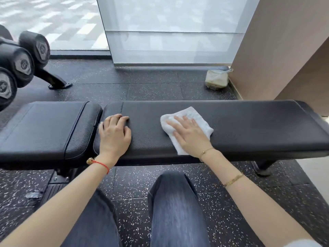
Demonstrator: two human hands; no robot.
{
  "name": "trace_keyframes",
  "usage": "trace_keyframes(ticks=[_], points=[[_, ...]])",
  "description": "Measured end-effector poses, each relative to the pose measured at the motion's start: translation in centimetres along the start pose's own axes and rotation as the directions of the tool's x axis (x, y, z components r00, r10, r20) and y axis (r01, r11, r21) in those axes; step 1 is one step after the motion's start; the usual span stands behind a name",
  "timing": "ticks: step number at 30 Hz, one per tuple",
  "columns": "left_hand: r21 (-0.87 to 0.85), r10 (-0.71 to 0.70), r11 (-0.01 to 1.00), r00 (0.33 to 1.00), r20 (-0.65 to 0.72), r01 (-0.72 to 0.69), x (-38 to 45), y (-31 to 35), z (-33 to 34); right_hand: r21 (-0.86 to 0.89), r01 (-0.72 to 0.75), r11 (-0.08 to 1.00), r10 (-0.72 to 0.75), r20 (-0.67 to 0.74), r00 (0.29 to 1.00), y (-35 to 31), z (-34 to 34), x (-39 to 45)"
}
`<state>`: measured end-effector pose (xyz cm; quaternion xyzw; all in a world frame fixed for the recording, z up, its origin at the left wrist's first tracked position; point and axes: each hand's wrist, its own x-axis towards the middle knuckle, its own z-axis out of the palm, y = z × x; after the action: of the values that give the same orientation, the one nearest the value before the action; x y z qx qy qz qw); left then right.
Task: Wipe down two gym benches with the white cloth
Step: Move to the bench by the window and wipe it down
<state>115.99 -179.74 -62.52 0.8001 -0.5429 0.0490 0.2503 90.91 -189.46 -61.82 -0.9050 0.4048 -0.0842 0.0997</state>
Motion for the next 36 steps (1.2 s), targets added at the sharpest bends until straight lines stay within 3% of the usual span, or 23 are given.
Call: trace_keyframes(ticks=[3,5,7,10,14,16,20,23,25,28,33,36], points=[[-0.022,-0.009,1.000,1.000,-0.004,0.009,0.0,-0.1,0.4,0.000,-0.273,0.962,0.273,-0.018,0.962,3.3,-1.2,2.2],[-0.031,-0.014,0.999,1.000,-0.015,0.013,0.1,-0.3,0.4,0.000,-0.363,0.932,0.363,-0.034,0.931,3.1,-1.5,4.4],[-0.037,-0.019,0.999,1.000,-0.024,0.018,0.2,-0.4,0.5,-0.022,-0.330,0.944,0.329,-0.031,0.944,1.1,-0.9,6.2],[-0.035,-0.018,0.999,0.999,-0.030,0.017,0.2,-0.6,0.6,-0.009,-0.132,0.991,0.132,0.016,0.991,-3.4,0.8,6.6],[-0.055,-0.014,0.998,0.999,-0.030,0.012,0.1,-0.8,0.7,0.027,0.051,0.998,-0.052,0.039,0.998,-5.0,1.7,3.3],[-0.066,-0.012,0.998,0.999,-0.032,0.010,0.1,-0.9,0.6,0.026,0.029,0.999,-0.030,0.027,0.999,-3.1,1.3,2.6],[-0.112,0.009,0.994,1.000,-0.015,-0.011,0.1,-0.8,0.2,0.000,-0.202,0.979,0.202,0.004,0.979,0.6,0.0,5.6],[-0.257,0.023,0.966,1.000,-0.001,-0.022,0.2,-1.3,-0.6,-0.022,-0.266,0.964,0.266,-0.028,0.964,-0.5,0.2,8.6],[-0.320,0.039,0.946,0.999,-0.019,-0.043,0.2,-2.5,-1.6,-0.016,-0.233,0.972,0.233,-0.019,0.972,-3.0,0.8,9.8],[-0.202,0.066,0.976,0.992,-0.103,-0.086,0.1,-6.1,-3.4,-0.024,-0.123,0.992,0.124,0.013,0.992,-7.6,1.8,10.9],[0.012,-0.069,0.997,0.980,-0.186,0.073,0.4,-13.5,-6.0,0.006,0.133,0.991,-0.133,0.065,0.989,-15.7,4.3,10.6],[0.067,-0.141,0.986,0.976,-0.166,0.154,0.3,-15.6,-5.8,0.028,0.228,0.973,-0.230,0.083,0.970,-16.0,4.6,11.1]])
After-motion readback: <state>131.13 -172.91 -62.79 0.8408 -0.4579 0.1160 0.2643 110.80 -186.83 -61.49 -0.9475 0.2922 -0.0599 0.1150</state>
